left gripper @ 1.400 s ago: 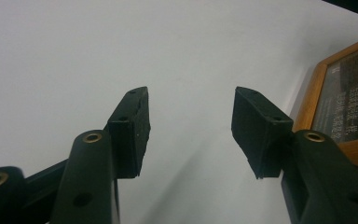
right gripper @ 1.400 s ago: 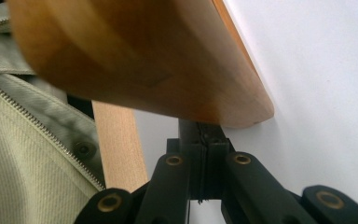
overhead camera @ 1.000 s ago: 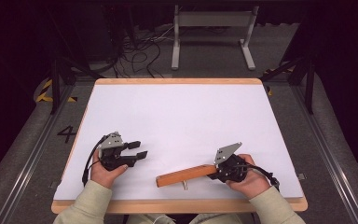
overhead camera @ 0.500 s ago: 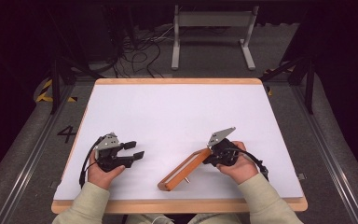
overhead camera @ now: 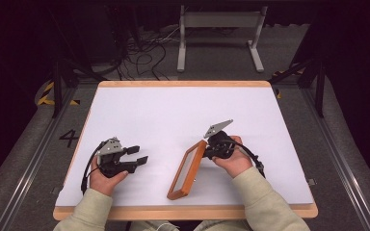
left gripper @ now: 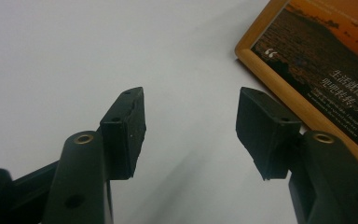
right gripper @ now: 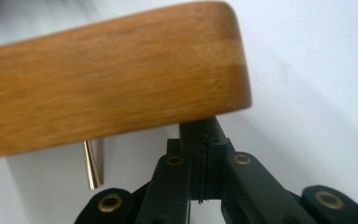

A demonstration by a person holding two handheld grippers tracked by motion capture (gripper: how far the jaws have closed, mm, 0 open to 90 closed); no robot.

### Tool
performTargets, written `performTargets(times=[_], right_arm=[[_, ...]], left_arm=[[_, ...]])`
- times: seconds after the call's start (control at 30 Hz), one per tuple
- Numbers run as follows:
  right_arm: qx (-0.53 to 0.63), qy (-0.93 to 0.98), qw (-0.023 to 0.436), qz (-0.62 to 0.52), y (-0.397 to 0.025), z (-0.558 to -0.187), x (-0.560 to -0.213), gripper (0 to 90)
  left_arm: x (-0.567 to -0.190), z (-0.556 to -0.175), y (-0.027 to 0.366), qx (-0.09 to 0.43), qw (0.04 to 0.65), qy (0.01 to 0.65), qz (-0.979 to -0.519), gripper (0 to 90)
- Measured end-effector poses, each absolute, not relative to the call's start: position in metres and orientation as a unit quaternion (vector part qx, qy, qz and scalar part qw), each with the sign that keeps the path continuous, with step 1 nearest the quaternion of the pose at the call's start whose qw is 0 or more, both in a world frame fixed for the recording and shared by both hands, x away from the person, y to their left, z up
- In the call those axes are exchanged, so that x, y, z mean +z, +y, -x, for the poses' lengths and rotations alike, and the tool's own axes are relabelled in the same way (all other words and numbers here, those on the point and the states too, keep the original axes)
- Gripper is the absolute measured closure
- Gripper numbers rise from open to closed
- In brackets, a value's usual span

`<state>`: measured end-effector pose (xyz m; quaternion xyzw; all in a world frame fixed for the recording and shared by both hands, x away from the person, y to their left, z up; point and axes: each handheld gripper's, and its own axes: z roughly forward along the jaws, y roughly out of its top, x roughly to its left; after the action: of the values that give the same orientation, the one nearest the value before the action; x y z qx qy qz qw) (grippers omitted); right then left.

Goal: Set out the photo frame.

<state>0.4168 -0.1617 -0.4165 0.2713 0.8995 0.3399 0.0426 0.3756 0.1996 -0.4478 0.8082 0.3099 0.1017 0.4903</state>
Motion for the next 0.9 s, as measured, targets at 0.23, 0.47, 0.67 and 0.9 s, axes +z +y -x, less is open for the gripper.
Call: performTargets(times=[0.23,0.47,0.67,0.9], right_arm=[[0.354,0.894,0.044,-0.272,-0.147,-0.429,-0.414,90.0],[0.36,0.895,0.041,-0.259,-0.131,-0.436,-0.412,90.0],[0.361,0.897,0.049,-0.251,-0.124,-0.437,-0.41,85.9],[0.339,0.895,0.085,-0.277,-0.139,-0.429,-0.393,79.4]], left_arm=[[-0.448,-0.376,0.199,0.103,0.49,0.309,-0.808,43.1],[-0.448,-0.377,0.2,0.103,0.491,0.309,-0.808,43.1],[-0.448,-0.376,0.201,0.101,0.493,0.311,-0.806,43.1],[-0.448,-0.377,0.202,0.104,0.493,0.313,-0.805,43.1]])
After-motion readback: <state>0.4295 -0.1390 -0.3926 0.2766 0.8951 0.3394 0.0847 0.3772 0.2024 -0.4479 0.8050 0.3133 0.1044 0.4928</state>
